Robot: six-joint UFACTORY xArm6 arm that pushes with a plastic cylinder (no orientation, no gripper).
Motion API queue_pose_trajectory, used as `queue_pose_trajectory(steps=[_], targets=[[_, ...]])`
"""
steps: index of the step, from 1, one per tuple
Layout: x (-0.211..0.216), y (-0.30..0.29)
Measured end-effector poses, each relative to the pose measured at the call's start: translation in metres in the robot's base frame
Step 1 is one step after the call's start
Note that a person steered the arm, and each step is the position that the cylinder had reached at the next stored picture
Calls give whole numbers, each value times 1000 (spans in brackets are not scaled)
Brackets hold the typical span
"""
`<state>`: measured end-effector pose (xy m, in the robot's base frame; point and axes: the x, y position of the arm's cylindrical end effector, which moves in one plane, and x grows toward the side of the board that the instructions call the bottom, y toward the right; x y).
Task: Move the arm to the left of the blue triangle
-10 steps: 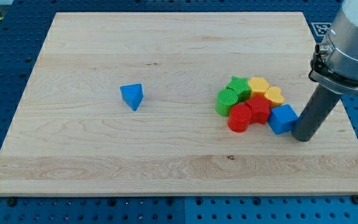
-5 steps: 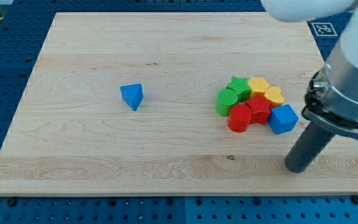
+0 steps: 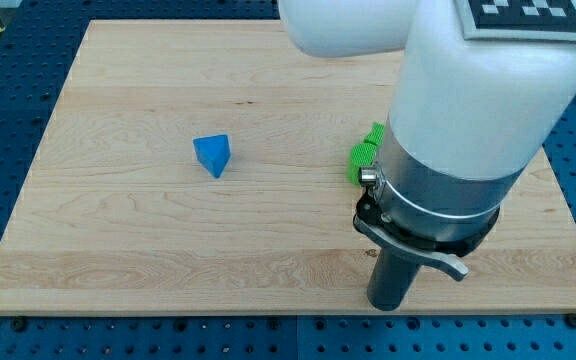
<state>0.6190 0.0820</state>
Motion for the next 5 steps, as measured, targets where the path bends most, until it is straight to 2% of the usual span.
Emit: queue_pose_trajectory(steps=[2, 4, 5], targets=[[0, -59], [0, -70], [0, -101]])
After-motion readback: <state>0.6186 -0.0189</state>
